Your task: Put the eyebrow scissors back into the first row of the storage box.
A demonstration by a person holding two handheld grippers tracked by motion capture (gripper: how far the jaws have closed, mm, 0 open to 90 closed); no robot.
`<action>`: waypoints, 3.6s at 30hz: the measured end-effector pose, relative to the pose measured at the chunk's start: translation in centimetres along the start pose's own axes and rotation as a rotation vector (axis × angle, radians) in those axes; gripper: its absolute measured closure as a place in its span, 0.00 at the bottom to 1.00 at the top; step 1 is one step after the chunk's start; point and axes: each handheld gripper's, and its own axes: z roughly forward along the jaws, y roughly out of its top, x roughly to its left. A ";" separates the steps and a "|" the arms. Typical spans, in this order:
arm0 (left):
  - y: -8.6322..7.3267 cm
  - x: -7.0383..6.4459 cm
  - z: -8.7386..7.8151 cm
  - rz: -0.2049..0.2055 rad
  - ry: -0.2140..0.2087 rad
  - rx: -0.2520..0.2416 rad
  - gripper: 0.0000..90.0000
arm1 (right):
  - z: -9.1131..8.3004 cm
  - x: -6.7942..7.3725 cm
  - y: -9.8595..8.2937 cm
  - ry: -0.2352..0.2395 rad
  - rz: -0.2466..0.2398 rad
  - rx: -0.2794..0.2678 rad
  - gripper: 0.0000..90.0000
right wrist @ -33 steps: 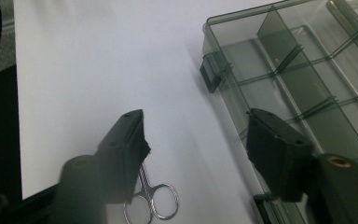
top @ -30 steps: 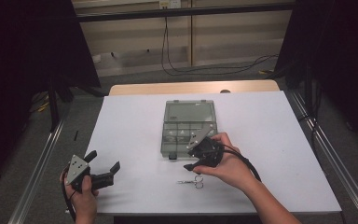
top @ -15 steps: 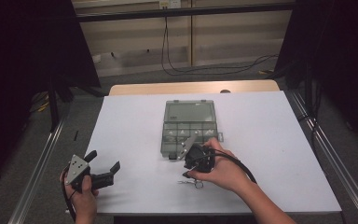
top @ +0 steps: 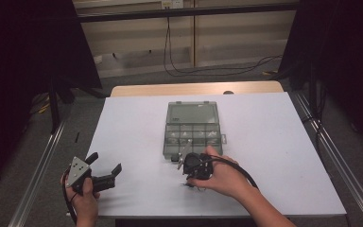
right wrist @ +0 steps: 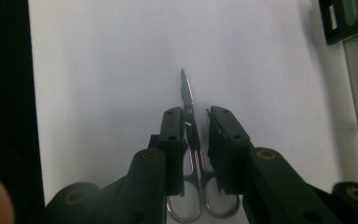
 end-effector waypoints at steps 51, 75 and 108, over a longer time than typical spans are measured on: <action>0.0 0.1 0.0 -0.001 -0.006 -0.007 0.00 | 0.2 0.1 0.4 0.002 0.057 0.066 0.95; 0.0 0.1 -0.1 0.001 -0.004 -0.007 0.00 | 0.0 -0.8 0.4 0.034 0.083 0.052 0.95; 0.0 0.0 -0.1 -0.007 0.005 -0.013 0.00 | -1.1 -0.6 0.5 -0.017 0.018 0.045 1.00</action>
